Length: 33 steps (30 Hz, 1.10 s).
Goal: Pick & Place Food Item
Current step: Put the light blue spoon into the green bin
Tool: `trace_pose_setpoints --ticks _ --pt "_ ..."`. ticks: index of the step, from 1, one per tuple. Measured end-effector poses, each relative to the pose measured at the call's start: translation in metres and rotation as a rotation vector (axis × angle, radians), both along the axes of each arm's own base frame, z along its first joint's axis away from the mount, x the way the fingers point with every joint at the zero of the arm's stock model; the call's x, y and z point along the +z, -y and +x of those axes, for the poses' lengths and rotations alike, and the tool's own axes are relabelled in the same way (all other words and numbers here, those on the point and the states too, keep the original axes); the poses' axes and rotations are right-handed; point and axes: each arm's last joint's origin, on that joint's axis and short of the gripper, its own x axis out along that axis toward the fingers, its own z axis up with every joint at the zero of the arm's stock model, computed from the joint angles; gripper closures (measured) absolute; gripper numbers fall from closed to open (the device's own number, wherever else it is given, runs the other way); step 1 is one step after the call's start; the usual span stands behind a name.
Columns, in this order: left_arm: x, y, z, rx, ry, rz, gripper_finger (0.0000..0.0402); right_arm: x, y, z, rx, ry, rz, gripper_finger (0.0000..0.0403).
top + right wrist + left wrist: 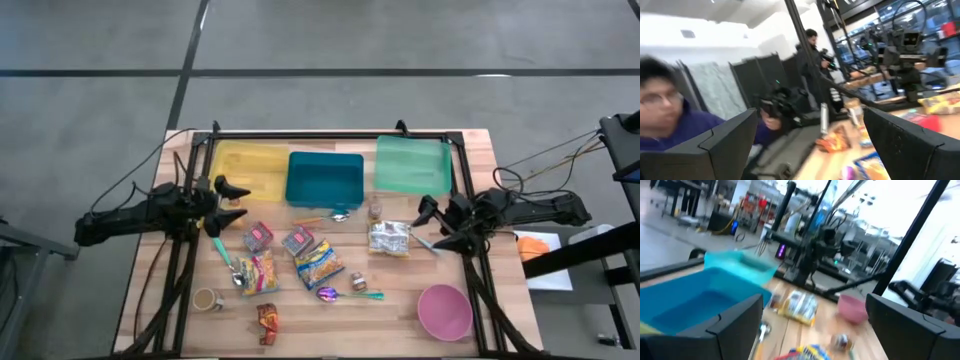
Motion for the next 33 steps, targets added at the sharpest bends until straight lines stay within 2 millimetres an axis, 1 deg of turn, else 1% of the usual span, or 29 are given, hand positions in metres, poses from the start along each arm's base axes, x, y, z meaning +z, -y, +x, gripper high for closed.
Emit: trace_pose_setpoints --ticks 3,6,8,10,13,14,16,20,23,25,28,30,33 --pt "-0.001 0.0 0.0 -0.001 -0.007 -0.019 0.0044 0.001 0.0 0.0 0.021 -0.008 0.044 0.0042" --pt "-0.001 0.0 0.0 0.003 -0.009 -0.009 0.0044 0.0 0.0 0.0 0.013 -0.007 0.018 0.0042" --pt "0.0 -0.001 0.0 0.043 0.004 0.015 0.0044 -0.002 0.001 0.002 -0.049 -0.039 0.033 0.0042" --pt "-0.002 -0.003 0.0 0.092 0.006 -0.004 0.0044 -0.009 0.003 0.004 -0.128 -0.1 0.024 0.0042" --pt "-0.002 -0.004 0.001 0.142 0.006 -0.05 0.0044 -0.017 0.007 0.007 -0.265 -0.192 -0.034 0.0042" --pt "-0.002 -0.004 0.001 0.143 0.006 -0.059 0.0044 -0.017 0.008 0.007 -0.299 -0.239 -0.056 0.0042" --pt "-0.003 -0.004 0.002 0.137 -0.002 -0.081 0.0044 -0.011 0.01 0.004 -0.369 -0.355 -0.083 0.0042" --pt "-0.004 -0.004 0.004 0.096 -0.015 -0.116 0.0044 0.019 0.015 -0.008 -0.508 -0.557 -0.115 0.0042" --pt "-0.001 -0.002 0.005 0.056 -0.036 -0.083 0.0044 0.038 0.016 -0.01 -0.548 -0.612 -0.08 0.0042" --pt "0.002 -0.003 0.007 0.054 -0.051 -0.059 0.0044 0.048 0.017 -0.005 -0.574 -0.638 0.009 0.0042" --pt "0.007 -0.003 0.01 0.055 -0.079 -0.036 0.0044 0.054 0.016 0.004 -0.596 -0.72 0.157 0.0042" --pt "0.011 -0.003 0.012 0.056 -0.1 -0.033 0.0044 0.054 0.015 0.011 -0.597 -0.809 0.183 0.0042" --pt "0.017 -0.004 0.018 0.058 -0.154 -0.037 0.0044 0.052 0.013 0.017 -0.595 -1.03 0.178 0.0042"
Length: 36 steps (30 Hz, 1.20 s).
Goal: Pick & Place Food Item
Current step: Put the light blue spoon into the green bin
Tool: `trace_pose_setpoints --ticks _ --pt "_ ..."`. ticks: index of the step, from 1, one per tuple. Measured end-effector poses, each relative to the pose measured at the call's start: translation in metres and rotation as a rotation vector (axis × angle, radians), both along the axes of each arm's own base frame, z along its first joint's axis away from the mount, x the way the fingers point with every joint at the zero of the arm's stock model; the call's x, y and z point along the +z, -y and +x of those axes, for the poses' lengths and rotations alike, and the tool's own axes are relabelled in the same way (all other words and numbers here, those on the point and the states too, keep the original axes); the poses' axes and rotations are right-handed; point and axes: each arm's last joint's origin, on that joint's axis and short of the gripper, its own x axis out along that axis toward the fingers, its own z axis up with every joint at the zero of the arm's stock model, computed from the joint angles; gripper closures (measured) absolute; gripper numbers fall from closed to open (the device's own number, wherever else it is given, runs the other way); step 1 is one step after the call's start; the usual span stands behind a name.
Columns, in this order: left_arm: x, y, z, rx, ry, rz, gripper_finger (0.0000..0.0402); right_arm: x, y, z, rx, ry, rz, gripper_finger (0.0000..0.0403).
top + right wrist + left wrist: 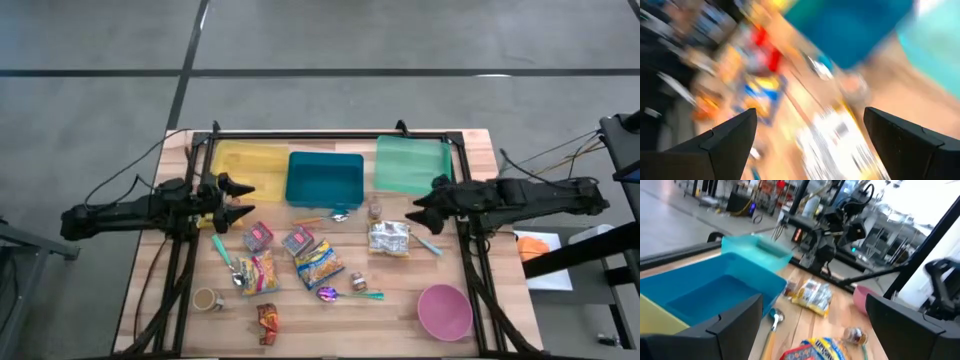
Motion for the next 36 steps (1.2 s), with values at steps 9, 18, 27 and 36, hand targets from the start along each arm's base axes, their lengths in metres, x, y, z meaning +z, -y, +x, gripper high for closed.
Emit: trace_pose_setpoints --ticks 9,18,27,36 --pt "0.019 -0.003 0.02 -0.008 -0.158 0.041 0.0044 -0.012 -0.005 0.024 0.021 -0.453 0.059 0.0042" --pt "0.022 -0.004 0.027 -0.022 -0.269 0.088 0.0044 -0.057 -0.008 0.042 0.014 -0.734 0.086 0.0042" --pt "0.02 -0.004 0.026 -0.018 -0.292 0.079 0.0044 -0.082 -0.009 0.041 0.03 -0.849 0.108 0.0046" --pt "0.02 -0.004 0.026 -0.004 -0.292 0.085 0.0044 -0.107 -0.01 0.039 0.045 -0.825 0.147 0.0143"
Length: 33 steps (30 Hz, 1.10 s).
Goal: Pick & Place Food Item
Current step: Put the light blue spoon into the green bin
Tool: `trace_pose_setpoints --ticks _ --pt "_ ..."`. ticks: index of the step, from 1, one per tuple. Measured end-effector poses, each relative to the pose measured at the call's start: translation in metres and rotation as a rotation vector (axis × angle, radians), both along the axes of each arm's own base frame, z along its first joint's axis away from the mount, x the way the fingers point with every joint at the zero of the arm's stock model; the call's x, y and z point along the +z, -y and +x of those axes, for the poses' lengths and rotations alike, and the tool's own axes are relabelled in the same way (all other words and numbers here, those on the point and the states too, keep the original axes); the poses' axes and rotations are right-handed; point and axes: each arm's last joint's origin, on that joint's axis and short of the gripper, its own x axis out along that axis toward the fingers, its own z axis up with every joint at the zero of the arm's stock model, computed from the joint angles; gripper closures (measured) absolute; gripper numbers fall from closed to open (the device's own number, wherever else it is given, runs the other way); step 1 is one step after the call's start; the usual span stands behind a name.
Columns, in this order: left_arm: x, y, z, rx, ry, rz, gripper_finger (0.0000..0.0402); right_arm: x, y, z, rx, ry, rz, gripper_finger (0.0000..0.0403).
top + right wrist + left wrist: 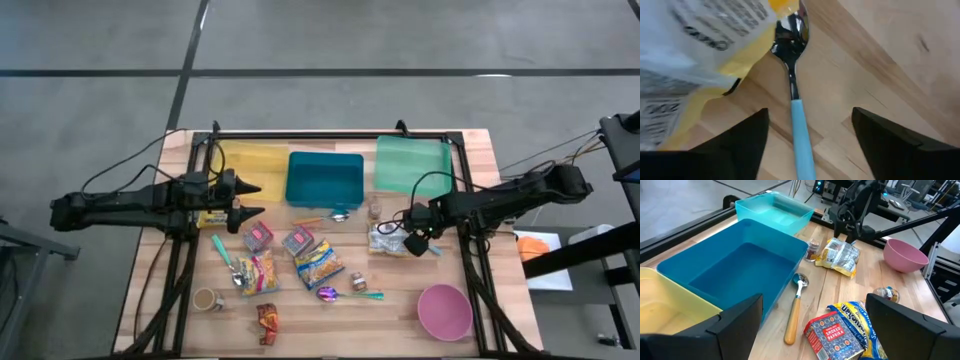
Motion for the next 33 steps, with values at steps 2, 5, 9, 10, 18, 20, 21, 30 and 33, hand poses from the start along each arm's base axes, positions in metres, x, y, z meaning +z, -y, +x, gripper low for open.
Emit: trace_pose_setpoints --ticks 2,5,9,10,18,20,21,30,33 --pt "0.0 0.0 0.0 0.0 0.001 0.0 0.0044 -0.005 0.0 -0.002 0.001 -0.018 0.016 0.0166" --pt "0.0 0.0 0.0 0.005 0.006 -0.009 0.0044 -0.009 -0.001 -0.002 -0.002 -0.041 0.023 0.0193" --pt "0.0 0.0 0.0 0.007 0.006 -0.014 0.0044 -0.012 -0.001 0.0 0.005 -0.073 0.019 0.0219" --pt "0.0 0.0 0.0 0.009 0.005 -0.013 0.0044 -0.012 -0.001 0.001 0.007 -0.082 0.018 0.0224" --pt "0.0 0.0 0.0 0.01 0.002 -0.017 0.0044 -0.015 -0.005 0.014 0.039 -0.153 0.042 0.0239" --pt "0.0 0.0 0.0 0.011 0.002 -0.017 0.0044 -0.017 -0.005 0.017 0.048 -0.183 0.042 0.0239" --pt "0.0 0.0 0.0 0.011 0.002 -0.017 0.0044 -0.018 -0.005 0.019 0.053 -0.199 0.045 0.0239" --pt "-0.001 0.0 0.0 0.014 -0.009 -0.008 0.0044 -0.019 -0.007 0.028 0.092 -0.242 0.051 0.024" --pt "-0.001 -0.001 -0.001 0.033 -0.012 0.007 0.0044 -0.019 -0.007 0.027 0.089 -0.241 0.051 0.0255"
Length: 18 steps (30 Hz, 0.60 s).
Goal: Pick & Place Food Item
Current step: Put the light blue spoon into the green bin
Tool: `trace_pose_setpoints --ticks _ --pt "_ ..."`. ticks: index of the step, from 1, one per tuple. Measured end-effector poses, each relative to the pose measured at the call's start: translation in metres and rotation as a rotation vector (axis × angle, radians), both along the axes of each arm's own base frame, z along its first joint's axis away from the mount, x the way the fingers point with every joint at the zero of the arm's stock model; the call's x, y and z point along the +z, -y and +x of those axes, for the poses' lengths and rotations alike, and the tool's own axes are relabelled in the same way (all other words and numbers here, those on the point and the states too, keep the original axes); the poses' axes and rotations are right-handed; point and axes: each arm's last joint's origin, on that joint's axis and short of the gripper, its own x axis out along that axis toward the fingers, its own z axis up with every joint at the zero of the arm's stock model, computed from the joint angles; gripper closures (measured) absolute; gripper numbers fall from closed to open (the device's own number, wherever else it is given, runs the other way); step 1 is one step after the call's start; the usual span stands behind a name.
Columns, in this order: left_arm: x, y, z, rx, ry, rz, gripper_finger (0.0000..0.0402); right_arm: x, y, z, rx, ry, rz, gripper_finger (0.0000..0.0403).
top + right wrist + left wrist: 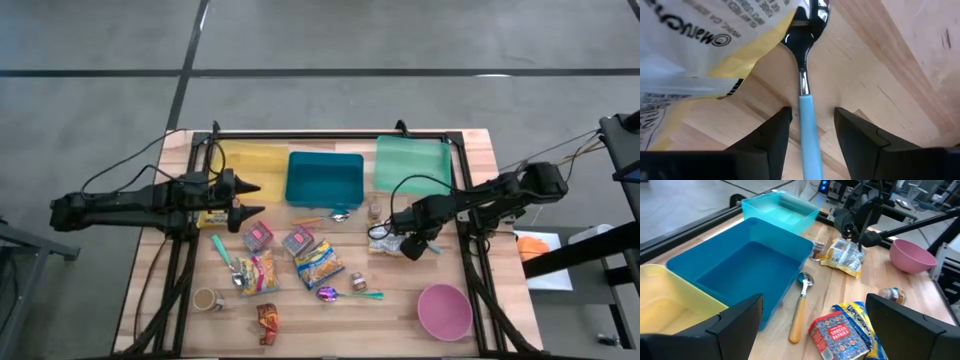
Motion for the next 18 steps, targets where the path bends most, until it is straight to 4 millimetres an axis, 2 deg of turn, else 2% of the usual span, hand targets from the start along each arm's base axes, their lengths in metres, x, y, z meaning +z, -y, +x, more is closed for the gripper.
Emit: trace_pose_setpoints --ticks 8,18 --pt "0.0 -0.001 0.0 0.034 -0.004 0.021 0.0044 0.001 -0.001 0.001 0.006 0.015 0.008 0.0377" --pt "0.0 -0.001 0.0 0.036 -0.004 0.025 0.0044 0.011 0.0 -0.004 -0.015 0.065 -0.004 0.0383"
